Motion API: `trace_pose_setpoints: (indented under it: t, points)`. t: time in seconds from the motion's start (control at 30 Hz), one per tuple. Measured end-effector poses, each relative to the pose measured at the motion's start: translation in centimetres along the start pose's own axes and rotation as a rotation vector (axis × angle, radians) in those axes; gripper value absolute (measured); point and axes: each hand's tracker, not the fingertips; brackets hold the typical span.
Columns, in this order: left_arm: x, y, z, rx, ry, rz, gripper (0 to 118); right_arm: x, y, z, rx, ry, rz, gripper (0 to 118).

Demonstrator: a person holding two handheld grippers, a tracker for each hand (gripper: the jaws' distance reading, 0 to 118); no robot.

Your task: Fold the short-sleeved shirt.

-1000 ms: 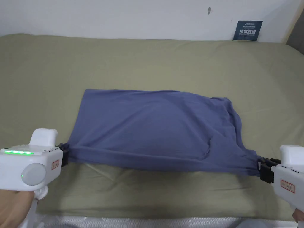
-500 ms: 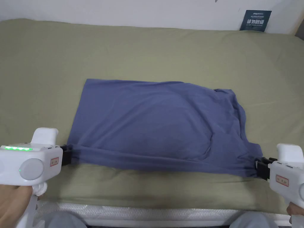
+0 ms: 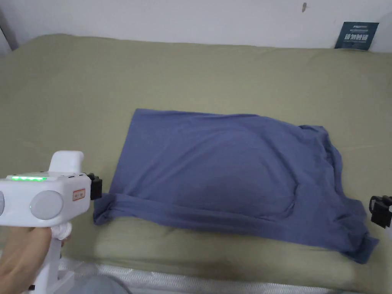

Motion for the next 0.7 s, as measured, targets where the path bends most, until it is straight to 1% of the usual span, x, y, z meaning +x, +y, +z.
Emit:
trace_pose_setpoints:
  t: [0.07,0.17,0.23,0.27,0.3,0.33,0.37,0.4,0.5,0.53,0.57,0.6,0.67,0.7]
  points:
    - [-0.1,-0.2,-0.1,-0.018,-0.012,0.008,8,0.4,-0.7,-0.3,-0.056,0.073,-0.025,0]
    - [-0.6,-0.8,-0.7,-0.06,-0.031,0.013,8,0.3,-1.2,0.0,-0.048,0.046,0.006,0]
    - [-1.0,-0.8,-1.2,-0.076,-0.032,0.013,9,0.6,-1.7,-0.1,-0.058,0.044,0.004,0]
    - [-1.2,-0.7,-1.4,-0.089,-0.024,0.01,35,0.6,-1.4,0.1,-0.066,0.042,0.0,0]
    - [-1.3,-0.7,-1.7,-0.09,-0.028,0.01,78,0.7,-1.7,0.0,-0.073,0.041,-0.003,0]
    - [-1.5,-0.6,-2.2,-0.097,-0.033,0.015,115,0.9,-2.1,-0.1,-0.077,0.04,-0.003,0]
    - [-1.4,-0.6,-2.8,-0.12,-0.039,0.021,116,1.0,-2.4,-0.2,-0.082,0.041,0.0,0]
    - [-1.4,-0.8,-3.2,-0.098,-0.019,0.031,110,1.1,-2.0,-0.1,-0.088,0.043,0.005,0]
    - [-0.6,-1.3,-5.2,-0.16,-0.026,0.023,108,1.2,-2.7,-0.5,-0.111,0.043,0.027,0]
    - [-0.2,-1.7,-5.9,-0.182,-0.022,0.019,103,1.2,-2.4,-0.3,-0.116,0.044,0.029,0]
    - [0.1,-2.1,-6.3,-0.2,-0.031,0.015,86,1.3,-2.6,-0.4,-0.122,0.043,0.029,0]
    - [0.5,-2.5,-6.7,-0.212,-0.046,0.017,65,1.4,-2.8,-0.5,-0.129,0.045,0.027,0]
    - [0.9,-3.0,-6.5,-0.224,-0.072,0.02,11,1.6,-3.0,-0.8,-0.141,0.047,0.023,0]
    - [1.3,-3.3,-6.6,-0.224,-0.096,0.024,11,1.7,-3.3,-0.9,-0.148,0.047,0.022,0]
